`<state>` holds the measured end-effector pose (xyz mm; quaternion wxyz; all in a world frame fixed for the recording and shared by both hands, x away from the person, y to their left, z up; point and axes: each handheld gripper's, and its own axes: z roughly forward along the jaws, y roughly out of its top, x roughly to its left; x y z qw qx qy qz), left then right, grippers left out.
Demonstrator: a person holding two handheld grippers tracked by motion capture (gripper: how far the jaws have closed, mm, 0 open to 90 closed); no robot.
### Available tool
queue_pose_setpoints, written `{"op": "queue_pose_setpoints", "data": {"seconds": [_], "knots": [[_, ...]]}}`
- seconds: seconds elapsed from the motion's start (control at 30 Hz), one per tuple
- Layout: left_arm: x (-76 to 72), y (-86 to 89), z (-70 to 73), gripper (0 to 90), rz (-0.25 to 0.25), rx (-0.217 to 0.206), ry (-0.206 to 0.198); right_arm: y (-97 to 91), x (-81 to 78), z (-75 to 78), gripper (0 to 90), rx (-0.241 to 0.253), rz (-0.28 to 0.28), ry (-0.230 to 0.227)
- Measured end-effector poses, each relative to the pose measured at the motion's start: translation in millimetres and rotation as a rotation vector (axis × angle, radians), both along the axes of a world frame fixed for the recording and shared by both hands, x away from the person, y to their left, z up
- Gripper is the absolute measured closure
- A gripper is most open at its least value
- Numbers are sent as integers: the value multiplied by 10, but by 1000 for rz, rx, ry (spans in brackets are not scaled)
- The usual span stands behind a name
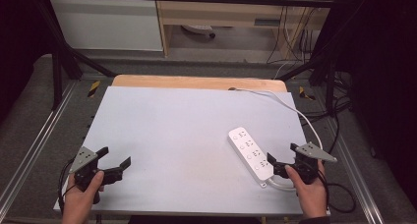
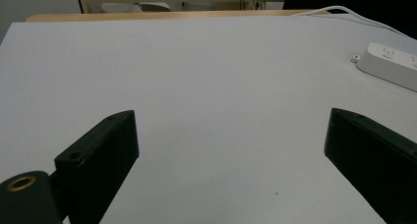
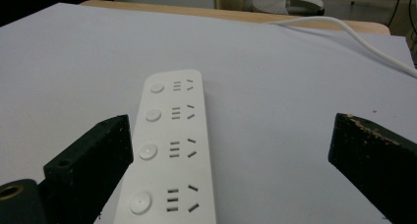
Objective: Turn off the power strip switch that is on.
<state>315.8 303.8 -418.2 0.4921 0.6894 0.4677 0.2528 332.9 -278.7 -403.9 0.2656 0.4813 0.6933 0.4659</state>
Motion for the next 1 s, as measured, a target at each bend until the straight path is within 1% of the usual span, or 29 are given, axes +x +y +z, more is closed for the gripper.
{"op": "queue_pose_setpoints", "data": {"seconds": [0.03, 0.07, 0.1, 0.13, 0.23, 0.3, 0.47, 0.83, 0.87, 0.9, 0.93, 0.97, 1.0], "knots": [[0, 3, -1, 60, 0, 0, 0, 17, 10, 50, 36, -4, 8, -17], [-1, 5, -2, 60, 1, 0, 0, 27, 15, 74, 36, 4, 5, -25], [-2, 11, -1, 60, 0, 5, 1, 27, 15, 74, 36, 4, 5, -25], [-2, 13, -1, 59, -1, 5, 2, 41, 27, 112, 35, 18, 14, -31], [2, 13, -2, 51, 0, 5, 1, 64, 40, 139, 36, 13, 16, -39], [2, 9, -1, 49, -1, 1, 0, 114, 65, 163, 36, 5, 29, -38], [-1, 2, 0, 49, 0, 2, -1, 194, 130, 179, 37, -8, 47, -36], [6, -1, -7, 49, -1, 9, 1, 301, 246, 165, 32, -26, 49, -35], [7, 0, -7, 49, -2, 11, 3, 312, 252, 168, 33, -21, 49, -34], [8, -1, -8, 49, -1, 11, 2, 319, 256, 169, 37, -23, 56, -35], [9, -2, -8, 49, -1, 11, 2, 331, 257, 169, 58, -23, 61, -34], [9, -2, -8, 49, -1, 11, 3, 342, 257, 168, 96, -27, 70, -38], [9, -2, -8, 49, -1, 11, 2, 356, 254, 167, 113, -26, 78, -38]]}}
